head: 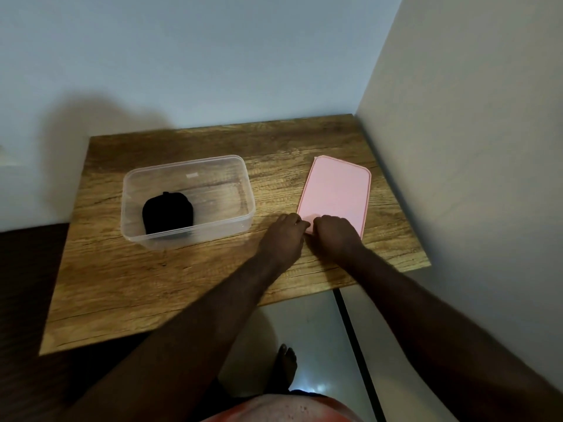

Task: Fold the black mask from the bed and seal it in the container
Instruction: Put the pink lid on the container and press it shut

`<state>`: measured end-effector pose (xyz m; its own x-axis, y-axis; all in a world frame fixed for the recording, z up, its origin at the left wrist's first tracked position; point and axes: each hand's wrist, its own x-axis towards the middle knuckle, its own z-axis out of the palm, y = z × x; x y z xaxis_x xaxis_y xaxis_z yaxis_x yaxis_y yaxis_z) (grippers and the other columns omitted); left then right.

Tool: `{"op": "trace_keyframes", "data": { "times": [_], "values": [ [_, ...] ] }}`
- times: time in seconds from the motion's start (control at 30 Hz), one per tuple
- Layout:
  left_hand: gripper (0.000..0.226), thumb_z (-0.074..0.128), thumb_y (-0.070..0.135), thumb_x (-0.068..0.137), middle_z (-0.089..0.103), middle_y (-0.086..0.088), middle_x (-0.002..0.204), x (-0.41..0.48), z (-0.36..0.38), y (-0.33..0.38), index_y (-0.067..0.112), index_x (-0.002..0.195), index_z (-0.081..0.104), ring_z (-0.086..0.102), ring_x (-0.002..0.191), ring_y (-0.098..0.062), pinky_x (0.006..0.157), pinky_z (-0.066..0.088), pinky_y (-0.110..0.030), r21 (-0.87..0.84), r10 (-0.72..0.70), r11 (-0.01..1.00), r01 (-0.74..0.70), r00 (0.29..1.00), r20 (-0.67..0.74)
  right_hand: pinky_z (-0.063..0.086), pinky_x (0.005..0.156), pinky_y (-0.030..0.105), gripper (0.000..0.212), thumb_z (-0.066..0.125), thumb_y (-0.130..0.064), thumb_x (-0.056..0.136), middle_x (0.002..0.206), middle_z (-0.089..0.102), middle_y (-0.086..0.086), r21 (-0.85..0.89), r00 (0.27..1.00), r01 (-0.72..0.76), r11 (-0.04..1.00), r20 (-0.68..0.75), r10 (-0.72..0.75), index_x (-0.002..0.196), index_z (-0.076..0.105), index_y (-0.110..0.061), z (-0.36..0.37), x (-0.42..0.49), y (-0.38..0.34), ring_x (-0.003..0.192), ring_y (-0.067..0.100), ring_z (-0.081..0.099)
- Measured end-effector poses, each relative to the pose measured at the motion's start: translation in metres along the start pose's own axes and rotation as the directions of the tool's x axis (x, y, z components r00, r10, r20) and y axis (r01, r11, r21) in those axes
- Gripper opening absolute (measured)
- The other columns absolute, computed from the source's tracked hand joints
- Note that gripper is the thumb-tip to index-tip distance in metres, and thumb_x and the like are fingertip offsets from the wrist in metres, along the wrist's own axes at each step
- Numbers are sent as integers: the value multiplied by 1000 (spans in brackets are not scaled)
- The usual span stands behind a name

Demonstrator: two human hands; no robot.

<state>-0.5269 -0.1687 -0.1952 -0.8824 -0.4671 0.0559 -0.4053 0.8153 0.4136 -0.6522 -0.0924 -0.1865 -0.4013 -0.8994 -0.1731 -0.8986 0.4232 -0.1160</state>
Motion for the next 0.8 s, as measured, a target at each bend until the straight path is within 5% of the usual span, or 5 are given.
{"op": "trace_keyframes", "data": {
  "times": [0.3, 0.43, 0.53, 0.67, 0.8],
  "values": [
    [28, 55, 21, 91, 58, -9, 122, -12, -4, -15, 11, 115, 63, 48, 120, -27, 100, 34, -40, 162, 170, 972, -173, 985, 27, 31, 70, 32, 31, 52, -43, 92, 94, 70, 6, -18, 993, 92, 996, -69, -93, 93, 67, -15, 0, -38, -23, 88, 28, 65],
    [15, 75, 10, 74, 68, -9, 88, -18, -9, -20, 9, 88, 70, 65, 87, -28, 76, 51, -36, 164, 312, 939, -303, 949, -36, 42, 84, 38, 31, 54, -40, 93, 102, 68, 6, 54, 998, 47, 997, -43, -45, 102, 67, -13, -21, -46, -33, 96, 26, 62],
    [18, 77, 7, 74, 70, -11, 91, -21, -18, -22, 8, 92, 73, 66, 85, -27, 71, 55, -34, 114, 349, 933, -341, 935, -59, 44, 78, 34, 20, 61, -30, 91, 99, 66, 4, 136, 999, 27, 990, -44, -21, 99, 70, -15, -48, -50, -32, 94, 22, 60],
    [24, 73, 2, 79, 71, -16, 107, -21, -45, -21, 4, 103, 72, 68, 98, -33, 83, 56, -41, 12, 305, 950, -311, 924, -230, 43, 78, 26, 18, 61, -8, 88, 106, 68, 4, 348, 975, -48, 936, -187, 119, 102, 70, -14, -87, -58, -19, 95, 21, 62],
    [20, 65, 6, 87, 72, -12, 106, -19, -84, -6, 5, 105, 71, 68, 98, -24, 89, 48, -27, -191, 198, 934, -303, 882, -428, 40, 80, 23, 39, 47, 7, 85, 117, 66, 8, 448, 940, -118, 886, -237, 245, 110, 71, -11, -111, -67, -7, 98, 17, 57]
  ]
}}
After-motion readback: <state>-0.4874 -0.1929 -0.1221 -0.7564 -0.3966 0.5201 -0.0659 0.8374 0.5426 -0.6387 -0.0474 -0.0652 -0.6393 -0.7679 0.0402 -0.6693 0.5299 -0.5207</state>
